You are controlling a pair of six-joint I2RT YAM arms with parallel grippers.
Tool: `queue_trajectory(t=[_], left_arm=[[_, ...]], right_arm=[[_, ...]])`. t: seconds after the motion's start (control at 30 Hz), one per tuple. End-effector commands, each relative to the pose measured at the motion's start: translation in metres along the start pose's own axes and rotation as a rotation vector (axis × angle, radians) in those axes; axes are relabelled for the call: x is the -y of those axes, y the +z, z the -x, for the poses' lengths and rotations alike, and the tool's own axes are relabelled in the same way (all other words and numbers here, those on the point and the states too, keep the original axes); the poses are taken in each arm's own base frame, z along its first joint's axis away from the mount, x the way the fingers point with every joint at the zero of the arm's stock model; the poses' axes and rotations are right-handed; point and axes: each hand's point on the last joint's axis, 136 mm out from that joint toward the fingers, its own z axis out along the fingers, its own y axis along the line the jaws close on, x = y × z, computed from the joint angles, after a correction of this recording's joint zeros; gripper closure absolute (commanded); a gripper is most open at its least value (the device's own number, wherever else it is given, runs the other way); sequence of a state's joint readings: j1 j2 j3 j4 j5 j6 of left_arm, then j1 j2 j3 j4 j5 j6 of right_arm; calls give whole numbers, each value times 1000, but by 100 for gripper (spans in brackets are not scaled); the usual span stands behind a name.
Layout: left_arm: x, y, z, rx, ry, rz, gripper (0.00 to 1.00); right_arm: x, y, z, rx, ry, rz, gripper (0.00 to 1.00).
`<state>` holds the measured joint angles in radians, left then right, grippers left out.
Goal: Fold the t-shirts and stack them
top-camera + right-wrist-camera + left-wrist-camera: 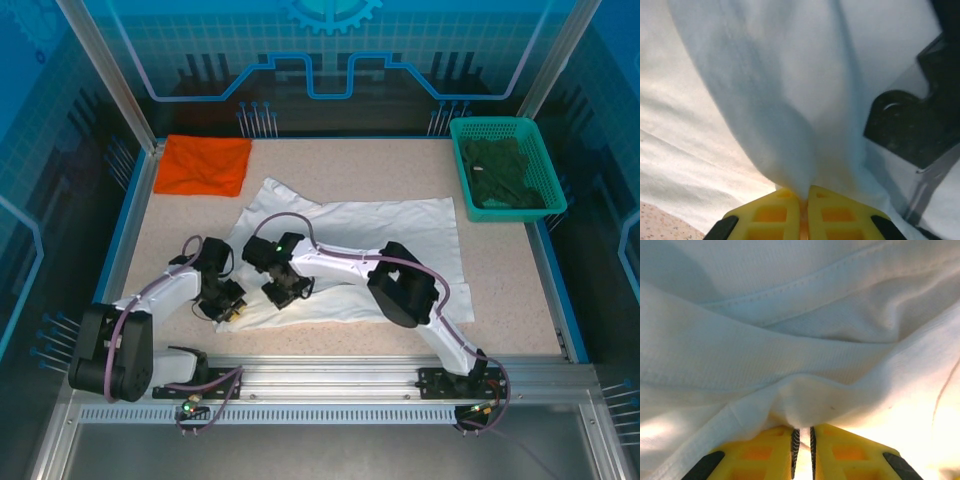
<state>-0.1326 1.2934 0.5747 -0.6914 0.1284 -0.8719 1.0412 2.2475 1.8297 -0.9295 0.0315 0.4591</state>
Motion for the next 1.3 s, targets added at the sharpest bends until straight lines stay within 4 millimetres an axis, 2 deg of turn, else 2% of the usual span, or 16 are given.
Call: queue_trajectory(t=[0.0,0.4,0.63,0.8,0.97,1.03,1.1,1.17,1.27], left_arm=[[-17,8,11,42,14,80,81],[-22,6,18,71,63,130,81],[-24,5,20,76,82,152,82],[-25,5,20,75,81,158,82],[-22,2,21,76,84,152,82],[-16,-2,22,81,87,135,83],[-5,-11,25,90,96,104,82],[12,-27,30,111,109,56,82],[46,-63,38,181,159,-37,82]], right_arm=[[8,-19,9,27,41,65,90],[33,-30,29,37,162,273,87],[68,-29,41,33,285,315,82],[102,-36,53,40,408,301,80],[128,-42,53,33,556,310,82],[127,-53,55,89,553,321,81],[117,-70,59,166,518,356,80],[100,-83,58,216,478,408,78],[69,-81,48,176,427,469,77]])
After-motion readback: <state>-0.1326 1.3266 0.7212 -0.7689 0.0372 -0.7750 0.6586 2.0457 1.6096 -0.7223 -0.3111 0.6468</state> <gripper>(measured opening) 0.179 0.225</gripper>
